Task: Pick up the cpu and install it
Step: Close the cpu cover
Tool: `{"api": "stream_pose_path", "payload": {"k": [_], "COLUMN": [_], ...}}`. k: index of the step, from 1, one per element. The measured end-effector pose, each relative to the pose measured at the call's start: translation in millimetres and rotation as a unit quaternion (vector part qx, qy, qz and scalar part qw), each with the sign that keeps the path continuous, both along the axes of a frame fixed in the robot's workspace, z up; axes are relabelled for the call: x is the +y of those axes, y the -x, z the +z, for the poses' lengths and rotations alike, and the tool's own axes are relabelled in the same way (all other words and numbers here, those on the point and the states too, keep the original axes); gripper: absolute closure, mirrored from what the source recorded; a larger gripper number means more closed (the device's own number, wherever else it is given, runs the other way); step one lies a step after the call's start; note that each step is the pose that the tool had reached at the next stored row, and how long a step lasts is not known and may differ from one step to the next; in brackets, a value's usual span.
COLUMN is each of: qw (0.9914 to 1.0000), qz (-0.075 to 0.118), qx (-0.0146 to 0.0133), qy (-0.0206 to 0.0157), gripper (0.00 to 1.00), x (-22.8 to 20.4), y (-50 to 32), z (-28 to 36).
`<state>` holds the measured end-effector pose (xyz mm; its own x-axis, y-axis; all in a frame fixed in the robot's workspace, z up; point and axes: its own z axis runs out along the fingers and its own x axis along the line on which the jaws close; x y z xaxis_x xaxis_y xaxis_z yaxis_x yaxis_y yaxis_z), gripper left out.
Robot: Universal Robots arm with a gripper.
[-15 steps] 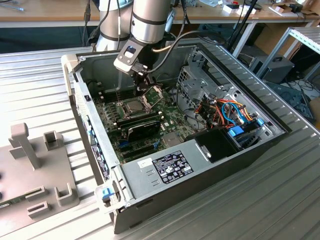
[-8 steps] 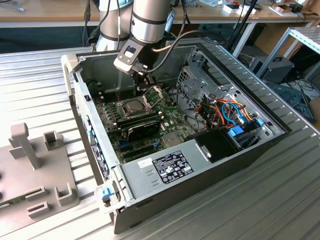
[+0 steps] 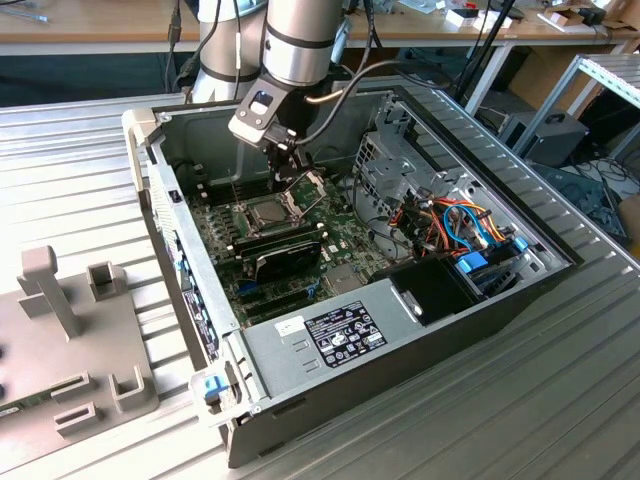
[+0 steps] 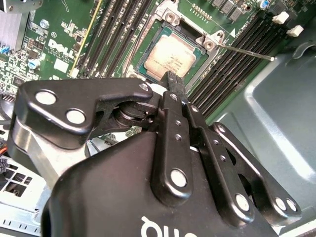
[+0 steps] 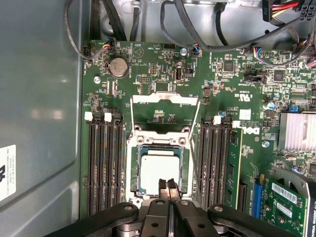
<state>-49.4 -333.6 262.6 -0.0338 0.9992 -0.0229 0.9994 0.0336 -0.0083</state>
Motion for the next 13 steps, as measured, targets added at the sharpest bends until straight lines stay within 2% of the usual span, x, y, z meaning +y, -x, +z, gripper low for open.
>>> {"api": "stream_pose_path", "payload": {"k": [6, 10, 11, 13], "qw": [1.0, 1.0, 1.0, 1.0], "qz": [0.0, 0.0, 0.0, 0.0], "qx": [0.0, 0.0, 0.0, -0.0001], "qy": [-0.0001, -0.0001, -0.0001, -0.0002], "gripper": [0.89, 0.89, 0.89, 0.89], "x": [0.0, 0.0, 0.1, 0.1], "y": [-13.3, -25.7, -25.8, -25.8], "z": [-0.1, -0.1, 4.5, 5.6]}}
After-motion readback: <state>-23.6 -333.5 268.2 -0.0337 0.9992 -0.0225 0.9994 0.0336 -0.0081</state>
